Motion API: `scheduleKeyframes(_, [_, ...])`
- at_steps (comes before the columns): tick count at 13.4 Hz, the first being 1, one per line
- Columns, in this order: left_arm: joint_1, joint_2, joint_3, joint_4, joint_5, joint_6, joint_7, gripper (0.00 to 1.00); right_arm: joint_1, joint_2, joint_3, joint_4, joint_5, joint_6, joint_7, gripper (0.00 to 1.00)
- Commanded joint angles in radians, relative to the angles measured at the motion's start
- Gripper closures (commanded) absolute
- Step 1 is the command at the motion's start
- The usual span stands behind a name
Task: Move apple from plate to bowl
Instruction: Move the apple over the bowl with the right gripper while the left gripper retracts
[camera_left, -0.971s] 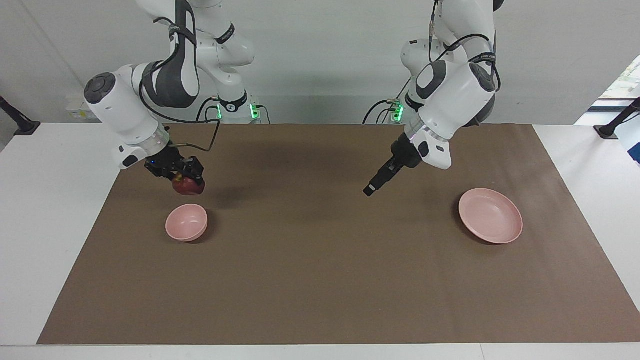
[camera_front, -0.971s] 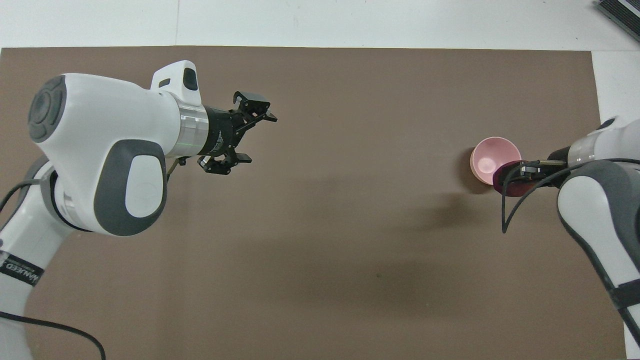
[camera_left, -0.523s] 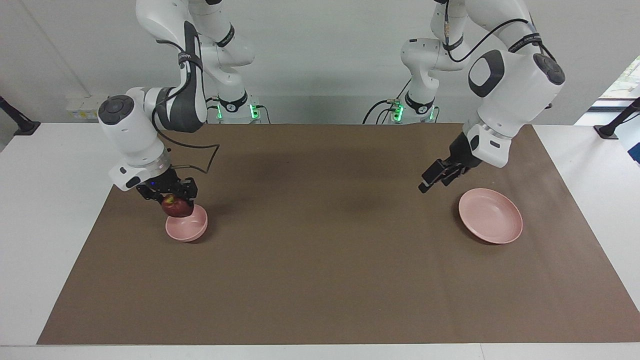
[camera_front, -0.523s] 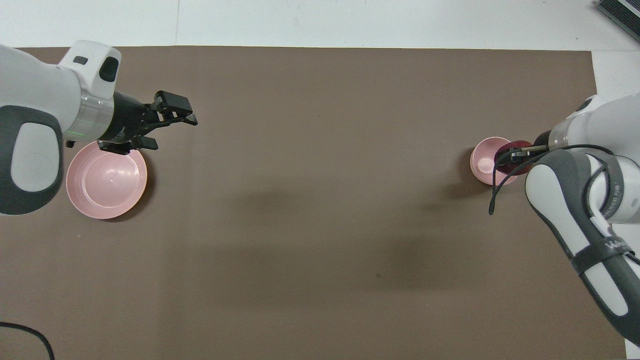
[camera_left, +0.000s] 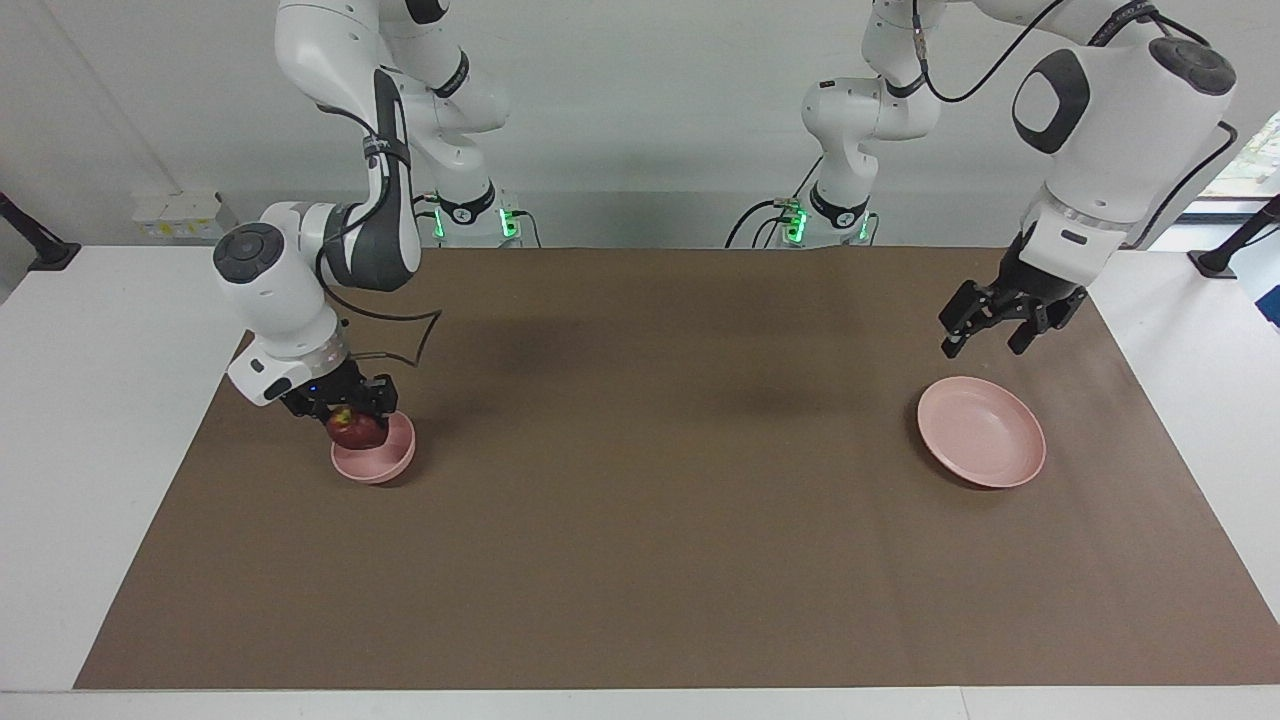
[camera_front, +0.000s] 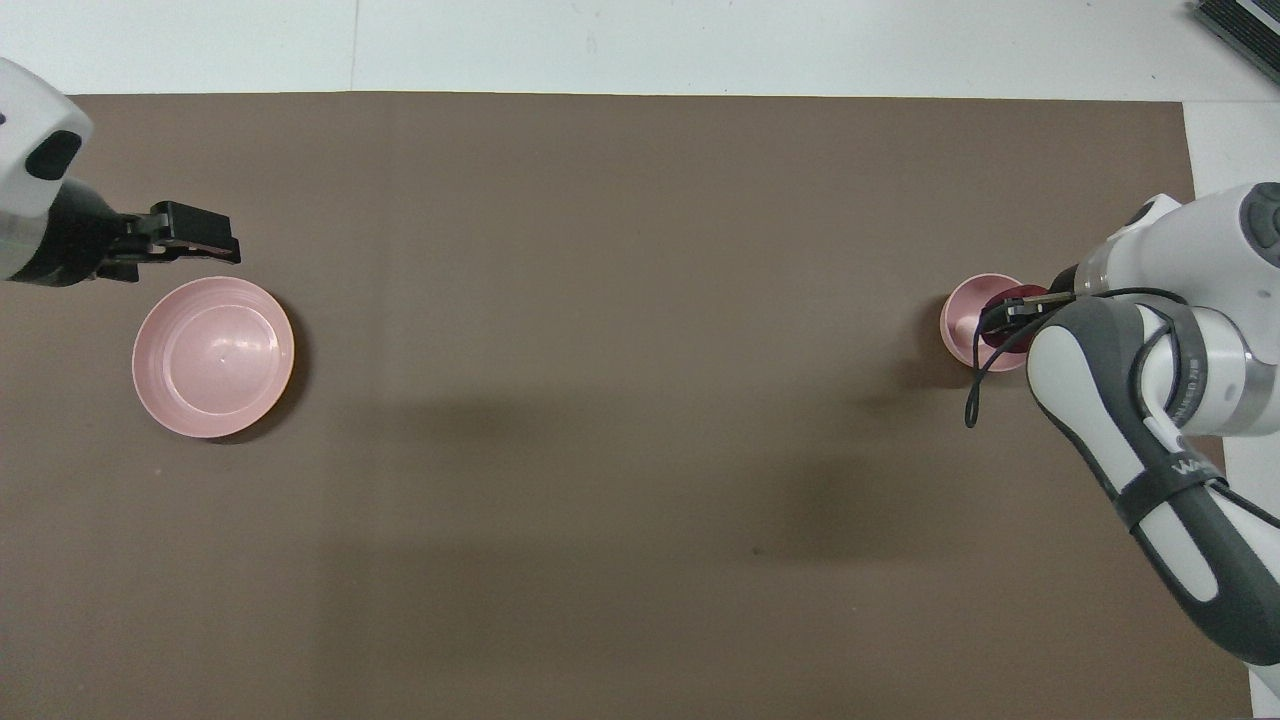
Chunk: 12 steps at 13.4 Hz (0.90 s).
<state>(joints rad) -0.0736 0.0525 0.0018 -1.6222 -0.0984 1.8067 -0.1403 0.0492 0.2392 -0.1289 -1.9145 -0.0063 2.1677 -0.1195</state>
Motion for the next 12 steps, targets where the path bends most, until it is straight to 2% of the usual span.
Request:
scheduleKeyframes(1, [0.049,-0.080,-0.036,0.001,0.022,-0.122,0.010,0.00,-0.002,0.014,0.002,-0.005,-0.021,0.024,-0.005,1.00])
scheduleKeyframes(5, [0.078,-0.151,-0.037,-0.002,0.020,-0.272,0.063,0.00,-0.002,0.046,0.002,-0.006,-0.004,0.032,0.017,1.00])
scheduleKeyframes(12, [0.086,-0.183,-0.028,-0.004,0.023,-0.335,0.197,0.00,-0.002,0.057,0.002,-0.029,-0.003,0.058,0.029,1.00])
